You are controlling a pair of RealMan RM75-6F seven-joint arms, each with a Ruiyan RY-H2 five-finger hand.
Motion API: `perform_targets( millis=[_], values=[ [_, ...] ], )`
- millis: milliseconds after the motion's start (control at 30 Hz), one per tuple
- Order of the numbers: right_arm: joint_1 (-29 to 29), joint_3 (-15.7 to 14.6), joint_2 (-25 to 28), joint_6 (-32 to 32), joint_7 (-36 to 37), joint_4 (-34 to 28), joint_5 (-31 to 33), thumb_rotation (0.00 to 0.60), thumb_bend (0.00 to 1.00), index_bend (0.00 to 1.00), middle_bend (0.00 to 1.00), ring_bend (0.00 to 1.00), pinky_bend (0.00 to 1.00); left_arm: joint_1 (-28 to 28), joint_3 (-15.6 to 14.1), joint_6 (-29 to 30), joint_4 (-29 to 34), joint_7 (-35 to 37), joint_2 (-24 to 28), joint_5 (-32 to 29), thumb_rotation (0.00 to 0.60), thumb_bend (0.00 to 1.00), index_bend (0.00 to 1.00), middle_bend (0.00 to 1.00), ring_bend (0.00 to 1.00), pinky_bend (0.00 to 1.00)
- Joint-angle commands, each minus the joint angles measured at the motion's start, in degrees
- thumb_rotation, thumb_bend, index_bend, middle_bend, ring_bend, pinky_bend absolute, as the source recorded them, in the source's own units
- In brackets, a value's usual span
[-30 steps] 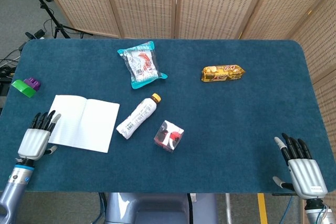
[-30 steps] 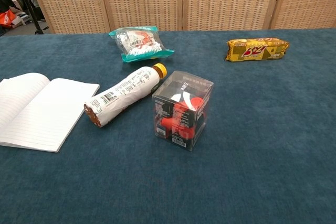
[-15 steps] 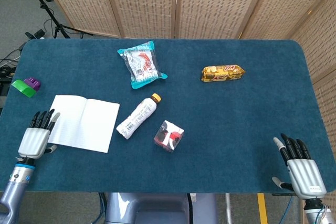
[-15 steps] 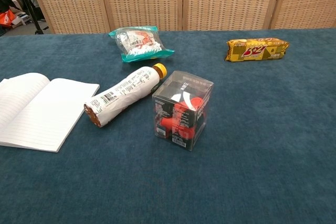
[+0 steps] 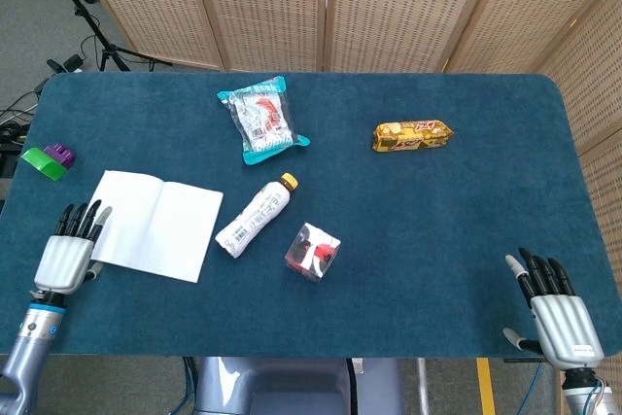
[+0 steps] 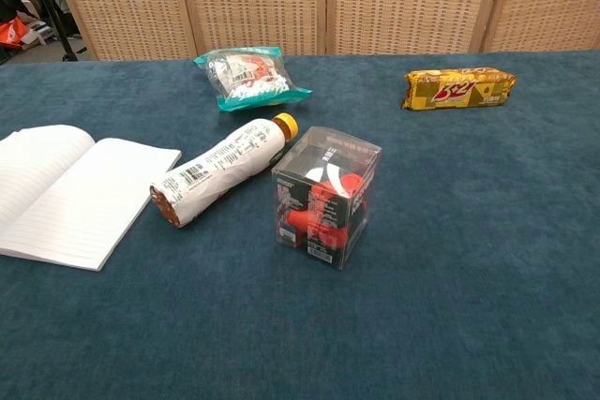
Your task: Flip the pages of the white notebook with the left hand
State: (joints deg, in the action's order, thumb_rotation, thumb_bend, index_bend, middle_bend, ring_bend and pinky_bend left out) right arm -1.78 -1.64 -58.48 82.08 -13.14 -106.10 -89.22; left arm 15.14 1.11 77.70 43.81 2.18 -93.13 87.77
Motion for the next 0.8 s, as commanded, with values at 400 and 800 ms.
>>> perform_targets(
  millis=[400,800],
  values=[
    [0.0,0.0,0.1,0.0,0.3,0.0,0.0,0.600,0.00,0.00,0.00,0.00,0.00,0.1,0.1,9.7,1.0,1.7,-0.5,4.1,0.600,0.32,0.00,0.00,0.00,0.00],
    [0.1,0.0,0.4,0.4,0.8,0.0,-0.2,0.600,0.00,0.00,0.00,0.00,0.00,0.9,1.6,16.2,3.7,4.2,-1.2,5.8,0.600,0.17,0.00,0.00,0.00,0.00]
  ],
)
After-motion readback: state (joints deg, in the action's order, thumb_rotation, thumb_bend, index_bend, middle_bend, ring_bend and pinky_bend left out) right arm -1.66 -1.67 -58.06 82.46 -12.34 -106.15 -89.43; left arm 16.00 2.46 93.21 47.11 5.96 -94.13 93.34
